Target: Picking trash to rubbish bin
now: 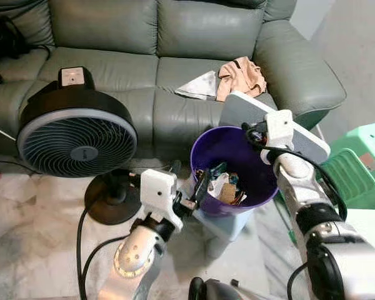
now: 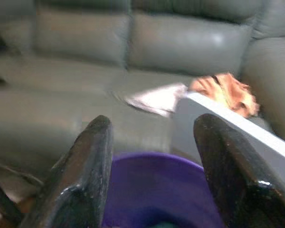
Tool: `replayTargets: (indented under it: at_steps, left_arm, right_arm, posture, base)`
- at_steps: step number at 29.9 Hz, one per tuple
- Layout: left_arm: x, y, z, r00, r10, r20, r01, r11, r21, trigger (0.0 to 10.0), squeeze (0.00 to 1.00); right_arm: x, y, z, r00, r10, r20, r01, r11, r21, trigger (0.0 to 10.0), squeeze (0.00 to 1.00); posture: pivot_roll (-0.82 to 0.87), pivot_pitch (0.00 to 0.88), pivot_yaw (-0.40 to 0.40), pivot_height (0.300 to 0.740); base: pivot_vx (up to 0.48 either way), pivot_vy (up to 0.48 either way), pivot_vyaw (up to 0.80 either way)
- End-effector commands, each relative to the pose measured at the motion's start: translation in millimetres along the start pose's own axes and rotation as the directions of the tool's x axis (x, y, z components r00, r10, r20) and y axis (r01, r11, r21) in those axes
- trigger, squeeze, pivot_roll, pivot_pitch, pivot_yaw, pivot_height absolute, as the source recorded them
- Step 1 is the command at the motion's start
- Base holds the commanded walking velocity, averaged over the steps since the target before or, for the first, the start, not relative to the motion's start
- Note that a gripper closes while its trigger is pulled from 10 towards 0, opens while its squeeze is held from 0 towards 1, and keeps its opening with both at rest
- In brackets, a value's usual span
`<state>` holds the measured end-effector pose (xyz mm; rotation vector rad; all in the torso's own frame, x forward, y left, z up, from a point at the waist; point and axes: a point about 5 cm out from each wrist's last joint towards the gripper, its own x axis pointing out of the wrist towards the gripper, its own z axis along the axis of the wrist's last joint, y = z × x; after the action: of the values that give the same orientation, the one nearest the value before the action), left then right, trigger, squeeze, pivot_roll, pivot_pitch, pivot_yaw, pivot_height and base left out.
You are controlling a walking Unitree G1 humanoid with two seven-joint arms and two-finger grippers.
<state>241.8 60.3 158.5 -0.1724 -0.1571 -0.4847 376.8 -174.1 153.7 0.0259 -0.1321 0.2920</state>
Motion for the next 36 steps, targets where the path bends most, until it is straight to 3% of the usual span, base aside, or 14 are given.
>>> replayTargets:
  at_steps: [1, 10, 16, 20, 24, 29, 32, 36]
  left_arm:
    - [3.7, 2.9, -2, 1.0, 0.007, 0.006, -0.007, 1.0, -0.012, 10.0, 0.0]
    - [29.8, 56.9, 5, 0.991, 0.132, 0.023, -0.133, 0.989, 0.06, 10.0, 0.0]
    - [49.1, 87.3, 8, 0.983, 0.185, -0.018, -0.178, 0.965, 0.191, 10.0, 0.0]
    - [54.4, 93.1, 12, 0.981, 0.192, -0.001, -0.189, 0.965, 0.179, 10.0, 0.0]
    - [60.4, 101.2, 14, 0.977, 0.214, 0.01, -0.212, 0.961, 0.177, 10.0, 0.0]
    - [57.1, 107.7, 13, 0.973, 0.23, 0.034, -0.233, 0.959, 0.163, 10.0, 0.0]
    - [46.9, 113.9, 10, 0.969, 0.243, 0.054, -0.247, 0.963, 0.111, 10.0, 0.0]
    - [41.4, 119.3, 5, 0.965, 0.259, 0.045, -0.262, 0.958, 0.114, 10.0, 0.0]
  right_arm:
    - [-9.0, -9.1, 4, 0.998, -0.003, 0.068, -0.001, 0.999, 0.052, 10.0, 0.0]
    - [-47.9, -22.4, 5, 0.979, -0.071, 0.193, 0.063, 0.997, 0.043, 10.0, 0.0]
    - [-69.7, -21.8, 7, 0.969, -0.11, 0.219, 0.105, 0.994, 0.034, 10.0, 0.0]
    - [-74.5, -20.4, 5, 0.968, -0.13, 0.216, 0.122, 0.991, 0.048, 10.0, 0.0]
    - [-84.5, -24.4, 5, 0.954, -0.228, 0.196, 0.222, 0.974, 0.054, 10.0, 0.0]
    - [-91.8, -26.4, 4, 0.949, -0.261, 0.179, 0.261, 0.965, 0.026, 10.0, 0.0]
    - [-96.8, -29.4, 4, 0.946, -0.277, 0.168, 0.281, 0.96, -0.005, 10.0, 0.0]
    - [-98.5, -27.2, 5, 0.948, -0.28, 0.155, 0.287, 0.958, -0.025, 10.0, 0.0]
  posture:
    - [0.03, 0.193, -0.108, 0.74]
    - [-0.01, 0.118, -0.084, 0.74]
    - [-0.03, 0.087, -0.077, 0.74]
    - [-0.03, 0.082, -0.074, 0.74]
    - [-0.04, 0.063, -0.057, 0.74]
    - [-0.05, 0.044, -0.034, 0.74]
    - [-0.06, 0.04, -0.026, 0.74]
    - [-0.06, 0.023, -0.015, 0.74]
  base:
    - [0.0, 0.0, 0.0]
    - [0.0, 0.0, 0.0]
    - [0.0, 0.0, 0.0]
    - [0.0, 0.0, 0.0]
    - [0.0, 0.0, 0.0]
    - [0.0, 0.0, 0.0]
    - [0.0, 0.0, 0.0]
    - [0.0, 0.0, 0.0]
